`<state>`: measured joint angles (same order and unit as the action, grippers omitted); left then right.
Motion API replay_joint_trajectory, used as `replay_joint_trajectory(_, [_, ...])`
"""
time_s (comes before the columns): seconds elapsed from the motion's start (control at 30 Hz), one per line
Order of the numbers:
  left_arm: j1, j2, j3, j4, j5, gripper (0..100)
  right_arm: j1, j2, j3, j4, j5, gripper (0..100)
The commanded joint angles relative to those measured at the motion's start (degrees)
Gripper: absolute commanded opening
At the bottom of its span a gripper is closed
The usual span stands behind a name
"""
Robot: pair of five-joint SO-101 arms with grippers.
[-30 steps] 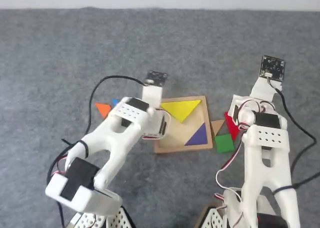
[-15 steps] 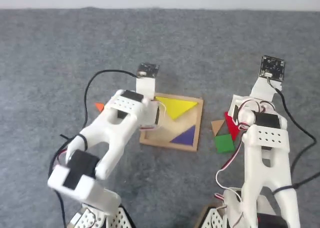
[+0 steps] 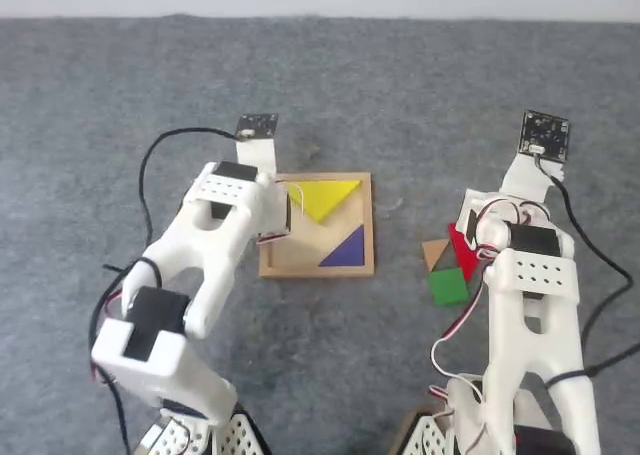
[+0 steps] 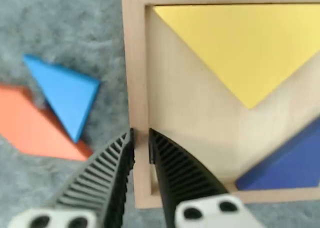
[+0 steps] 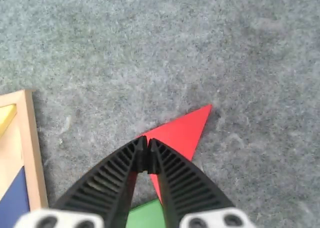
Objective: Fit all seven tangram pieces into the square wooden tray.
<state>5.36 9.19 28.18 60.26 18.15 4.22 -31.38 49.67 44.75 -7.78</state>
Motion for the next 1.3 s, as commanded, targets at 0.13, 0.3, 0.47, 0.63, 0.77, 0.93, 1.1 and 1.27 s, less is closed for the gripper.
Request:
replay_joint_trajectory(0.13, [-1.7,-14.9,8.7,1.4,-4.1,5,-1.0,-2.0,0.5,-2.4,-0.3,0.8])
replay_joint_trajectory(0.3, [-1.6,-22.9,12.4,3.3,-4.4,21,-1.6,-2.0,1.3,-2.7,-0.1,0.8])
replay_joint_trajectory(0.47, [-2.0,-31.6,15.7,3.3,-4.5,22,-1.5,-2.2,1.3,-2.7,0.0,0.9])
replay_joint_trajectory(0.63, [-11.9,-44.0,17.8,2.9,-4.7,19,-3.1,-3.1,0.2,2.3,5.2,0.9])
replay_joint_trajectory(0.77, [-24.3,-52.0,18.4,2.6,-10.7,19,-4.8,-2.7,-0.3,4.1,5.5,0.9])
replay_joint_trajectory(0.93, [-31.5,-54.4,27.2,-6.9,-14.9,18,-8.2,-2.6,-0.1,4.7,3.6,0.9])
replay_joint_trajectory(1.1, [-32.0,-54.9,39.7,-18.9,-21.5,18,-8.4,-2.6,-0.1,5.1,3.7,1.0])
replay_joint_trajectory(1.27, [-32.0,-54.4,43.0,-23.2,-23.1,18,-10.2,-2.5,-0.1,5.2,7.6,2.4])
